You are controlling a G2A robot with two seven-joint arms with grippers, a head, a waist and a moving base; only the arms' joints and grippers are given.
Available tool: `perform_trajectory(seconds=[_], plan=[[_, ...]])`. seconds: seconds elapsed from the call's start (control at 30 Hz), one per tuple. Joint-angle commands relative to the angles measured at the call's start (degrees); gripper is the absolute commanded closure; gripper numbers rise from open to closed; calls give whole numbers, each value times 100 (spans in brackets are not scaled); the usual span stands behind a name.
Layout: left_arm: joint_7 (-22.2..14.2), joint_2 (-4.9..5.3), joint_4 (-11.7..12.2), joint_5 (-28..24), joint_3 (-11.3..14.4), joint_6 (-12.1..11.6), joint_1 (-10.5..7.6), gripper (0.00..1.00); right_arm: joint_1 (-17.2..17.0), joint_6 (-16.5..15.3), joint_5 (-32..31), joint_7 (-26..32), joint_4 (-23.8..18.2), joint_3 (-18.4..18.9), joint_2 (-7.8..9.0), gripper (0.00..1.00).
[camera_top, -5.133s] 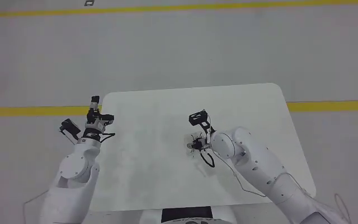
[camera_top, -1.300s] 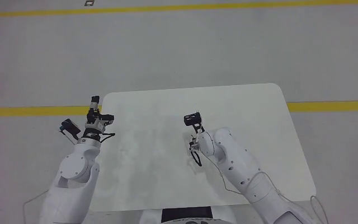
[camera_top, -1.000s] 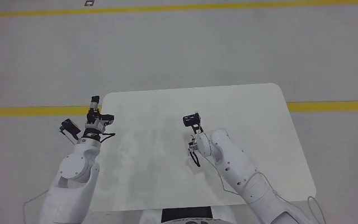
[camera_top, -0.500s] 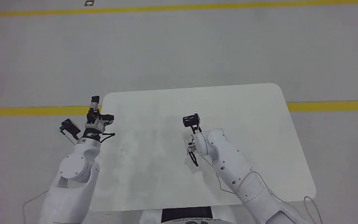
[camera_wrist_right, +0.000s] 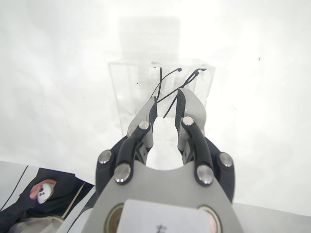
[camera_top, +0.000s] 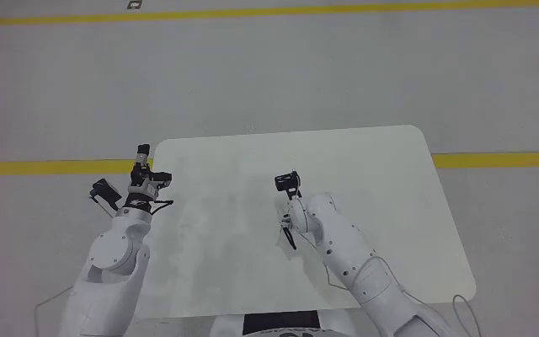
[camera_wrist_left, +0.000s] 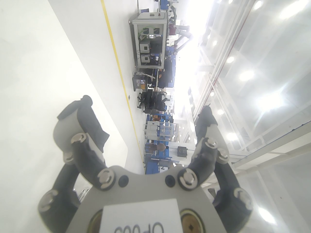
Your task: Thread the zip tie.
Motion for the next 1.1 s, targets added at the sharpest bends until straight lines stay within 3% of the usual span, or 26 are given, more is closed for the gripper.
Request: perform_trajectory(seconds=[0.0, 0.87, 1.07], plan=[[0, 0, 0, 0, 0, 0, 0, 0, 5, 0, -24, 4, 40, 19, -29, 82], [0, 0, 0, 0, 0, 0, 0, 0, 45, 0, -324, 37, 488, 245, -320, 82], [0, 0, 0, 0, 0, 0, 0, 0, 29, 0, -372, 52, 510, 300, -360, 100]])
